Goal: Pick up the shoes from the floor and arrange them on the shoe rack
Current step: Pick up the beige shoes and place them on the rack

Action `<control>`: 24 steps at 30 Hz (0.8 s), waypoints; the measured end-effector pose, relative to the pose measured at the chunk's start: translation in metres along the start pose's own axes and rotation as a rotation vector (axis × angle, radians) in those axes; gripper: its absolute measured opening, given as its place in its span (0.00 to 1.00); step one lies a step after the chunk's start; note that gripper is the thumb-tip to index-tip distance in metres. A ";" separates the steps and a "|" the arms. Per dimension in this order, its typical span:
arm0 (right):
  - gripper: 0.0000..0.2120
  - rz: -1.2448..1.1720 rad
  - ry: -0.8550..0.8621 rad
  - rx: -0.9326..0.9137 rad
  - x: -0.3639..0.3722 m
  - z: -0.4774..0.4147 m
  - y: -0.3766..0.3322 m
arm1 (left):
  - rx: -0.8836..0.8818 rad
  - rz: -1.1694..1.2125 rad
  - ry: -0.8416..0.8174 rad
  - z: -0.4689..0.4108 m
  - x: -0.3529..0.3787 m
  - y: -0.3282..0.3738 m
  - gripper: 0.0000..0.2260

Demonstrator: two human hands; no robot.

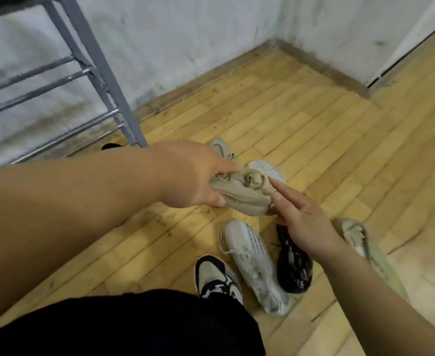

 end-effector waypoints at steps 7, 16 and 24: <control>0.22 -0.004 0.020 0.078 -0.043 0.046 0.068 | 0.034 -0.160 -0.051 -0.009 0.024 0.089 0.31; 0.37 0.621 0.413 0.470 -0.131 0.056 0.167 | 0.057 -0.101 0.043 -0.017 0.028 0.113 0.31; 0.50 0.942 0.170 0.687 -0.188 0.042 0.238 | 0.077 -0.115 -0.070 -0.028 0.042 0.097 0.32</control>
Point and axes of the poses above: each hand's wrist, its own z-axis away from the middle knuckle, its own x-axis out of the palm, y = z × x, the point moved 4 cm from there along -z, towards the middle knuckle, and after that the axes turned 6 degrees about -z, right-handed, at the moved point
